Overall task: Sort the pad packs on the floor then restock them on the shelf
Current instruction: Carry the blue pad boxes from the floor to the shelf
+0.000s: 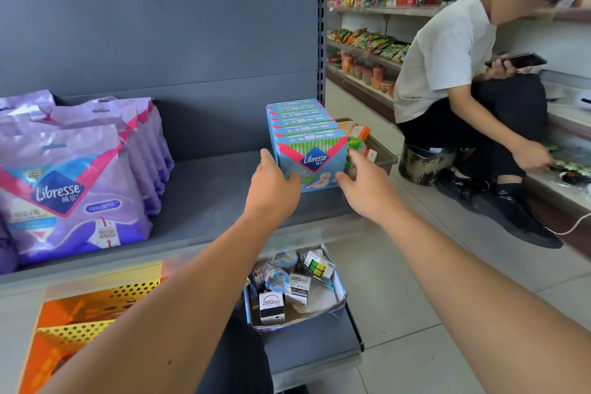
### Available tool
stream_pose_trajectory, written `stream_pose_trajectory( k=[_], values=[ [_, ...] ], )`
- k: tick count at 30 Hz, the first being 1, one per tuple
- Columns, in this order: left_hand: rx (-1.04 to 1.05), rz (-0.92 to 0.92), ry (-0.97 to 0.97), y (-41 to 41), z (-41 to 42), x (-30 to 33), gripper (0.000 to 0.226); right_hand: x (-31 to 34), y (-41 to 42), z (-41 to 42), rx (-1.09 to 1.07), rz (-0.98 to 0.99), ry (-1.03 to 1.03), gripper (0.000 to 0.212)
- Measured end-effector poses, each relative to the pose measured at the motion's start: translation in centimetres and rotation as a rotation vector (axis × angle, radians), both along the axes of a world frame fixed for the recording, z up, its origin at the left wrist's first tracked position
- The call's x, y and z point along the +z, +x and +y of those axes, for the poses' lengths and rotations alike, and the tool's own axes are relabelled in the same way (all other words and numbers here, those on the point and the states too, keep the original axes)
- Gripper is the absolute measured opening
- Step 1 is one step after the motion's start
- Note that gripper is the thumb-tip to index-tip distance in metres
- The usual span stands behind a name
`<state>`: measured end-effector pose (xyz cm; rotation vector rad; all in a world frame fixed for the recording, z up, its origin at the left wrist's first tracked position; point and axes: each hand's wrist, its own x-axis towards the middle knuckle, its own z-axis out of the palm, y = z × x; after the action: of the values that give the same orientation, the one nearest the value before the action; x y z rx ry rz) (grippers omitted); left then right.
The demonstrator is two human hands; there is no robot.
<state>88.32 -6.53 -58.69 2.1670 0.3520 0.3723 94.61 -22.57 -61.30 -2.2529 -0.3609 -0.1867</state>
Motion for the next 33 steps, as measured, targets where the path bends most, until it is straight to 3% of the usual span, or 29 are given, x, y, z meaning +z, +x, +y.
stream_pose_trajectory(
  k=[3,7,10,15,20,33],
  values=[
    [0.047,-0.116,0.136,-1.2,-0.3,0.0,0.068,0.5,-1.4,-0.5,-0.039,-0.059,-0.033,0.040],
    [-0.037,-0.423,0.425,-4.2,-1.9,0.1,0.055,0.9,-5.6,-3.2,-0.123,-0.186,-0.153,0.048],
    [-0.192,-0.517,0.518,-6.3,-4.8,0.4,0.041,1.1,-9.4,-6.3,-0.168,-0.271,-0.245,0.045],
    [-0.396,-0.494,0.507,-8.7,-11.0,0.8,0.028,1.5,-15.1,-11.5,-0.230,-0.274,-0.357,0.047],
    [-0.674,-0.374,0.511,-11.6,-19.7,0.2,0.030,1.1,-22.0,-19.3,-0.399,-0.210,-0.453,0.048],
    [-1.270,-0.231,0.434,-19.2,-40.3,-6.6,0.035,-4.8,-38.0,-34.9,-0.911,0.181,-0.480,0.046]
  ],
)
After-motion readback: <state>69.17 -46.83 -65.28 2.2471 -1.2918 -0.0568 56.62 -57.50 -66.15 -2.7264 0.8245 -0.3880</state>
